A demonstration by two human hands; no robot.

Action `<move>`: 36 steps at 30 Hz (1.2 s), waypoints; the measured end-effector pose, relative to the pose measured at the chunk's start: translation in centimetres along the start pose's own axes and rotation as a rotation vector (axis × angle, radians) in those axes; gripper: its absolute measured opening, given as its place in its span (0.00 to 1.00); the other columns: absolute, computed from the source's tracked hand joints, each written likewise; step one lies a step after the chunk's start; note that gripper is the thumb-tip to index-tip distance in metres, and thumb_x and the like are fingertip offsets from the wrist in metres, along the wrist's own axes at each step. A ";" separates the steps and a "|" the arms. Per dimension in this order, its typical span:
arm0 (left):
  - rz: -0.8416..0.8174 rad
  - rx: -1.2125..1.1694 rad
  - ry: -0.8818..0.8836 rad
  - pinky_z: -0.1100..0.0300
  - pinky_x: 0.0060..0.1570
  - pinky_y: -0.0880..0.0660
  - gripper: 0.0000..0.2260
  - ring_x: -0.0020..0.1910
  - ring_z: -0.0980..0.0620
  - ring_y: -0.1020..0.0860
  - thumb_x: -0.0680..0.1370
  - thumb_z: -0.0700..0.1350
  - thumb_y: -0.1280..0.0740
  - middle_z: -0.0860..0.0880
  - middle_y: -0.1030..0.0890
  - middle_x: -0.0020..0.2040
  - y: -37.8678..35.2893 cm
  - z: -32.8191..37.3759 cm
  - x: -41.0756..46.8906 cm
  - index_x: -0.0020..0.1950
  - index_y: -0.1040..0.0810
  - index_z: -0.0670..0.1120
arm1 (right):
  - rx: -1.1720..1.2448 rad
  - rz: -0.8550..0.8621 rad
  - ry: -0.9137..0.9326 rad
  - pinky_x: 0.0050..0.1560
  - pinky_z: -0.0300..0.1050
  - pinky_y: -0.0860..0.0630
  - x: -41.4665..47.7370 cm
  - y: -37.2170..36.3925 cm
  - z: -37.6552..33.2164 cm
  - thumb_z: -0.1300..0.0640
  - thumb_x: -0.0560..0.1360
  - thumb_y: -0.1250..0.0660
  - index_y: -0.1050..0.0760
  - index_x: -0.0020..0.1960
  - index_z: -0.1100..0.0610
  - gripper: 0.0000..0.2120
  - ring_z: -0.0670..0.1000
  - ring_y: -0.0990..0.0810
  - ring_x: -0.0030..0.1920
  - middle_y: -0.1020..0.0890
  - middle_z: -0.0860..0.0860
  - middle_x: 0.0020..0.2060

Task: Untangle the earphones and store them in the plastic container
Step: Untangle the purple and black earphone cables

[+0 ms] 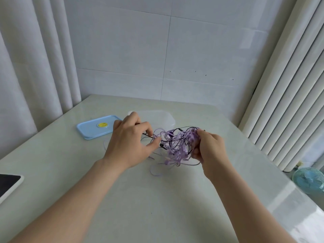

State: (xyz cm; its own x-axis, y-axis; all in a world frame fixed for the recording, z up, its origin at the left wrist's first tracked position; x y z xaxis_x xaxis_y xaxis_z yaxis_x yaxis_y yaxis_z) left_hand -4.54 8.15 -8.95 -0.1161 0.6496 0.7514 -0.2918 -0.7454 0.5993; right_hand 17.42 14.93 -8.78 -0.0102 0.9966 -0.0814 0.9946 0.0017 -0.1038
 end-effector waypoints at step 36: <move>-0.139 0.284 0.036 0.53 0.46 0.47 0.24 0.52 0.47 0.33 0.64 0.77 0.36 0.53 0.34 0.49 -0.9 -1.0 -0.5 0.38 0.16 0.58 | -0.818 -0.180 0.374 0.21 0.36 0.31 0.1 -0.9 1.1 0.57 0.83 0.39 0.22 0.58 0.50 0.09 0.51 0.24 0.18 0.16 0.50 0.27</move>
State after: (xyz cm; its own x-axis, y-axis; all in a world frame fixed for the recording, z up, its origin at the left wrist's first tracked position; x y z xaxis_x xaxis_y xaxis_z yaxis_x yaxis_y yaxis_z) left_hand -5.12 8.68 -10.13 -0.1291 0.7495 0.6493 -0.0309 -0.6575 0.7528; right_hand 16.43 14.94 -9.75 -0.2800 0.9370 0.2087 0.7456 0.0753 0.6621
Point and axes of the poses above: each hand's wrist, its own x-axis towards the middle knuckle, its own y-axis out of the back of the hand, z = x × y, the point moved 3 cm from there along x, towards the middle knuckle
